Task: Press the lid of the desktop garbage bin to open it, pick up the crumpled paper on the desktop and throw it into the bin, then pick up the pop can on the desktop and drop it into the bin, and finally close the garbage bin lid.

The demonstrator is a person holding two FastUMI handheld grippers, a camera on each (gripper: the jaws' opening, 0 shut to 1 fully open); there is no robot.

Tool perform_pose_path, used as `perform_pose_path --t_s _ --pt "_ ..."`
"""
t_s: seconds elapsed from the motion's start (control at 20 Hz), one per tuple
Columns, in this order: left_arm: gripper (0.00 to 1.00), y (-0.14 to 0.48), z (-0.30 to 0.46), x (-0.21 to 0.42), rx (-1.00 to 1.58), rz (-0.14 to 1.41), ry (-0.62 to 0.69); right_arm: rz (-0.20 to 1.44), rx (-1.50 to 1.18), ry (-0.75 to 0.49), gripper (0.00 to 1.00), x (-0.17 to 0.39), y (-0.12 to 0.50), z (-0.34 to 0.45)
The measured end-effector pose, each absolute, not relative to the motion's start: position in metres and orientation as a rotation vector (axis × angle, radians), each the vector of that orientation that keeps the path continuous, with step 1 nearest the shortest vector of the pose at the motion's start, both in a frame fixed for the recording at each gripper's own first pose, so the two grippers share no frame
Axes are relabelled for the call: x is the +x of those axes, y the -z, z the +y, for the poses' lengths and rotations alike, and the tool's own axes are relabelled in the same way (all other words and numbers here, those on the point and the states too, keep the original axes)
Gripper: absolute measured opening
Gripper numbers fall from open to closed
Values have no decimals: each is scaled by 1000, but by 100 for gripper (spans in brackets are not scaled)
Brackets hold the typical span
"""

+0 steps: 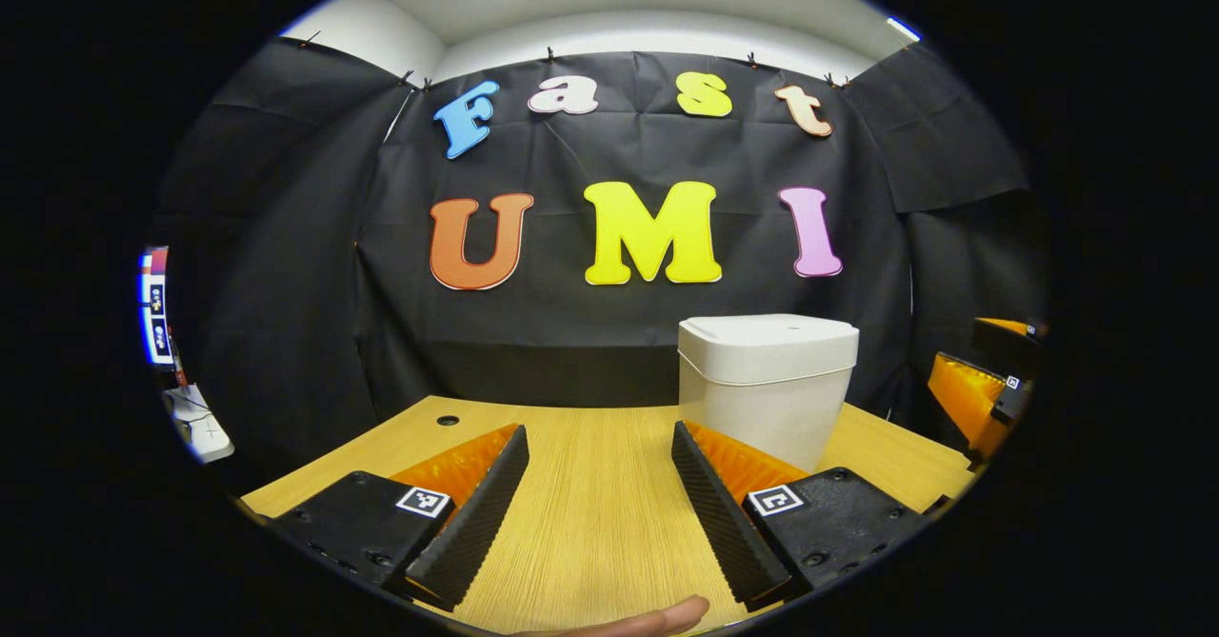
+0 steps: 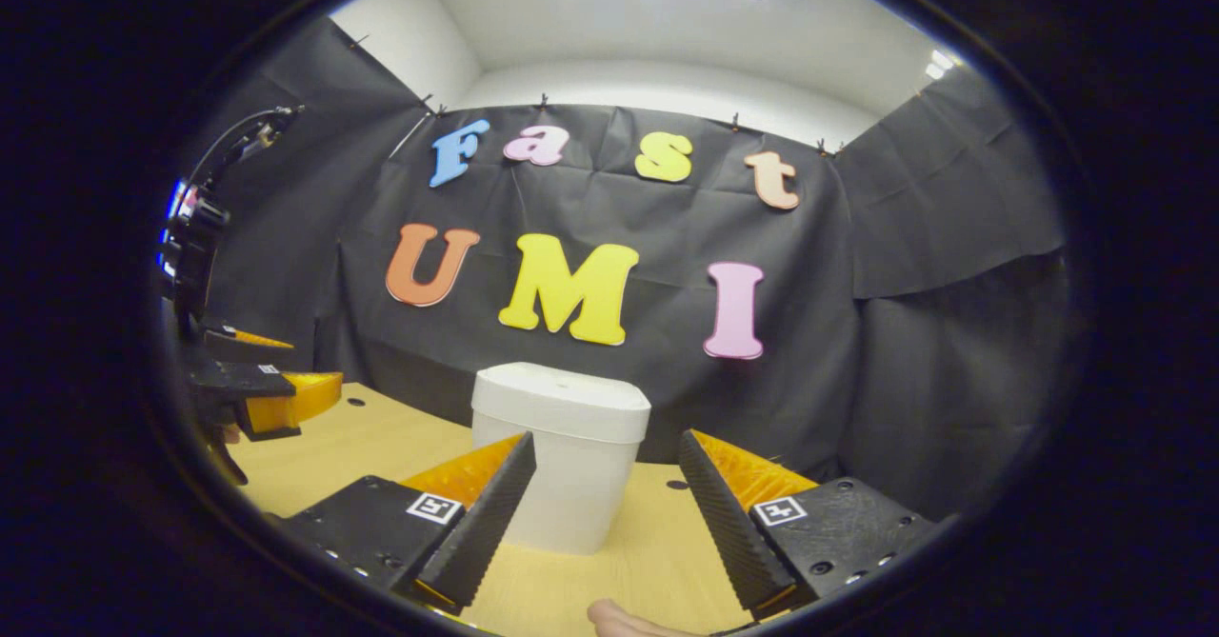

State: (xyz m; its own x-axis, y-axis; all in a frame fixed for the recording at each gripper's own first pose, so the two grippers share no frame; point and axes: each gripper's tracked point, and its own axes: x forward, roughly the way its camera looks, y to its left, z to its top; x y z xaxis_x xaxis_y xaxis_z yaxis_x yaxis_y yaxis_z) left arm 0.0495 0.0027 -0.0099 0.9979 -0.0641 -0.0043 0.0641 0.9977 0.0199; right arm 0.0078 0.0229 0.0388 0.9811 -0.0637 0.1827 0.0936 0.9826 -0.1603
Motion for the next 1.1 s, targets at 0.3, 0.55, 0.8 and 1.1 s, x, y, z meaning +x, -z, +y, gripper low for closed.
perform_pose_path --t_s 0.3,0.55,0.8,1.1 --pt "97 8 9 44 21 3 40 -186 -186 123 95 -7 -33 -2" --pt "97 5 10 43 20 -7 35 -176 -193 136 95 -7 -28 -7" --pt "98 14 12 49 6 24 31 -145 -175 136 95 0 -18 -10" --pt "98 18 7 51 15 34 42 -112 -161 140 95 7 -10 -14"
